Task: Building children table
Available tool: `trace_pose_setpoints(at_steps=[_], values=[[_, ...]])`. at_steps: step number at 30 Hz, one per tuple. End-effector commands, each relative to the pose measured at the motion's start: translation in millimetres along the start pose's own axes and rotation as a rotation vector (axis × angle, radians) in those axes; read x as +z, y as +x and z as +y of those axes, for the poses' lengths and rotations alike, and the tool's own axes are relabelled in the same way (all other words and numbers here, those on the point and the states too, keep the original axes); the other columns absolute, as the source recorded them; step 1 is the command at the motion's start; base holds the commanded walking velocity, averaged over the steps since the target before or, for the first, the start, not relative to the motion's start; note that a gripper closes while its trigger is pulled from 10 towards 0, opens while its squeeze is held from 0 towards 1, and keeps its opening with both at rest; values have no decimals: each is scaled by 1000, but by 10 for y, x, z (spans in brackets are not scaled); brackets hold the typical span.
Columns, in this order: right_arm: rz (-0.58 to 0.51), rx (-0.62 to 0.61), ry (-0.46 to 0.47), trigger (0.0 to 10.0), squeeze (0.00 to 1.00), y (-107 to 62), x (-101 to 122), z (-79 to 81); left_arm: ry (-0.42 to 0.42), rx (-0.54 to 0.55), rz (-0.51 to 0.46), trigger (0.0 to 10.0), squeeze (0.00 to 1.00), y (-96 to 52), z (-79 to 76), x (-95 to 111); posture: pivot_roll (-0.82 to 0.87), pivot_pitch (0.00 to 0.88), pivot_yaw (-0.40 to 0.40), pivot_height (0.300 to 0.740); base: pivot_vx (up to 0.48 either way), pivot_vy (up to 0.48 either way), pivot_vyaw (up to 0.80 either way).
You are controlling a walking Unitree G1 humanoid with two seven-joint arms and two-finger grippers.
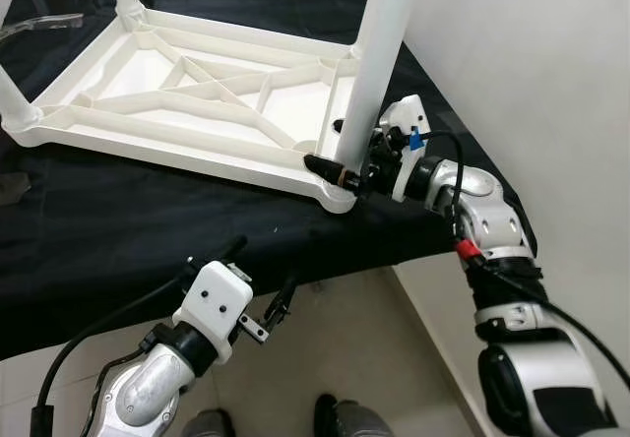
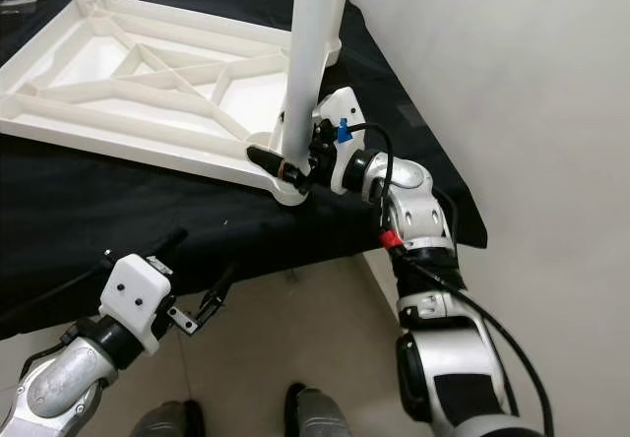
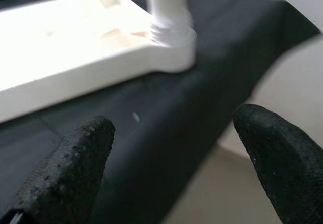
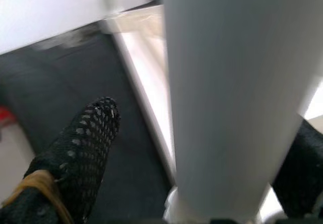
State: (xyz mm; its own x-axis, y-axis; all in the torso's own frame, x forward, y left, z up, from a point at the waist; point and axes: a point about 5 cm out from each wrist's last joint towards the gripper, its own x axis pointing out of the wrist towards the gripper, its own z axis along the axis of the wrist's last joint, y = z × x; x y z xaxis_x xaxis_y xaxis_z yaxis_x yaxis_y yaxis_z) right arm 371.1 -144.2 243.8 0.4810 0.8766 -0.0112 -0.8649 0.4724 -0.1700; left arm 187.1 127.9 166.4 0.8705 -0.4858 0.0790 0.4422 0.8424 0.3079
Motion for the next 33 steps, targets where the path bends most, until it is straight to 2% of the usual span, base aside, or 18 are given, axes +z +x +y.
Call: trace_pose_setpoints(at_steps=[1, 2, 3, 7, 8, 18, 23, 25, 27, 28, 29, 30, 31, 32, 33], values=[[-29, 28, -2, 10000, 1000, -53, 23, -30, -16, -21, 25, 10000, 0, -59, -27, -5, 152, 321, -51, 740, 0, 0, 0], [-30, 31, -7, 10000, 627, -59, 54, -67, -19, -27, 33, 10000, 0, -92, -34, 2, 159, 332, -37, 740, 0, 0, 0], [-29, 39, -20, 10000, 0, -62, 78, -102, -23, -31, 41, 10000, 0, -119, -41, 9, 161, 337, -26, 740, 0, 0, 0], [-48, 68, -37, 10000, 0, -77, 155, -165, -28, -40, 57, 10000, 0, -152, -46, 14, 162, 333, -19, 740, 0, 0, 0], [-63, 85, -42, 0, 0, -96, 206, -188, -29, -46, 62, 10000, 0, -157, -44, 12, 163, 331, -15, 740, 0, 0, 0], [-67, 192, -70, 0, 0, -264, 382, -251, -34, -57, 62, 10000, 0, -112, -38, 4, 120, 297, -25, 740, 0, 0, 0], [-70, 170, -89, 0, 0, -313, 415, -273, -31, -53, 53, 10000, 0, -50, -25, -23, 94, 263, -44, 740, 0, 0, 0], [-30, 34, -107, 0, 0, -313, 273, -247, -30, -47, 41, 10000, 0, 16, -15, -51, 66, 231, -74, 740, 0, 0, 0], [-30, 34, -107, 0, 0, -313, 273, -247, -30, -47, 41, 10000, 0, 16, -15, -51, 66, 231, -74, 740, 0, 0, 0], [-9, -19, -110, 0, 0, -303, 195, -219, -30, -46, 37, 10000, 0, 34, -11, -58, 66, 231, -74, 740, 0, 0, 0], [49, -142, -90, 0, 0, -193, -13, -78, -28, -41, 29, 10000, 0, 68, -1, -70, 45, 206, -93, 740, 0, 0, 0], [49, -142, -90, 0, 0, -193, -13, -78, -28, -41, 29, 10000, 0, 68, -1, -70, 45, 206, -93, 740, 0, 0, 0], [39, -534, 21, 0, 0, -45, -228, 94, -26, -36, 22, 10000, 0, 121, 13, -90, 22, 179, -100, 740, 0, 0, 0], [55, -751, 46, 0, 0, 25, -392, 375, -23, -35, 15, 10000, 0, 190, 24, -110, 23, 159, -102, 740, 0, 0, 0], [55, -751, 46, 0, 0, 25, -392, 375, -23, -35, 15, 10000, 0, 190, 24, -110, 23, 159, -102, 740, 0, 0, 0]])
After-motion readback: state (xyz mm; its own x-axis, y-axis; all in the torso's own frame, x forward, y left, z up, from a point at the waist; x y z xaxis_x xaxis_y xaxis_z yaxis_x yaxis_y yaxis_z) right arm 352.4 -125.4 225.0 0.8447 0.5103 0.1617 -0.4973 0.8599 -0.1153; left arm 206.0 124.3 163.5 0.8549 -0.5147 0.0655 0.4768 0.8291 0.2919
